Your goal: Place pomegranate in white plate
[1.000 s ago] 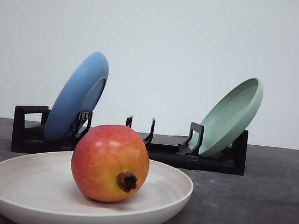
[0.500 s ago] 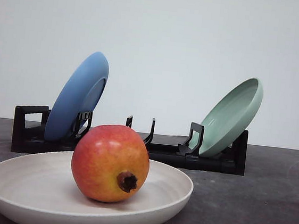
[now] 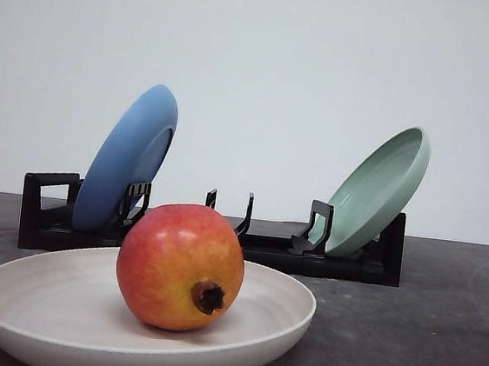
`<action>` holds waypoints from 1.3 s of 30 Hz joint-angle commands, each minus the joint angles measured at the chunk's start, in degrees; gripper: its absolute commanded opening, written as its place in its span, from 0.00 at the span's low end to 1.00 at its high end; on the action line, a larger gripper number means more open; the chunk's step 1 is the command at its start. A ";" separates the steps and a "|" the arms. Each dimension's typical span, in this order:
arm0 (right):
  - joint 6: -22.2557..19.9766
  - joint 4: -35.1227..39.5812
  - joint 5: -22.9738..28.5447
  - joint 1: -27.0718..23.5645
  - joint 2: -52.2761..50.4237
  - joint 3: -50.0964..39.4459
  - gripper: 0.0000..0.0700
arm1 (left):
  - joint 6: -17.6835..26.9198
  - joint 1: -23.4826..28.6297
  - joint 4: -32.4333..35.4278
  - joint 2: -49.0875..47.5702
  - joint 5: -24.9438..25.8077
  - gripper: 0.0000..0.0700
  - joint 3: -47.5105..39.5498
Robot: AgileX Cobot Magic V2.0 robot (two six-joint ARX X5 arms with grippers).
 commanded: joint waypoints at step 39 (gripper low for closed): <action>-14.11 37.33 12.17 -32.40 -23.26 -46.88 0.05 | 0.81 0.02 0.07 -0.04 0.22 0.00 -0.72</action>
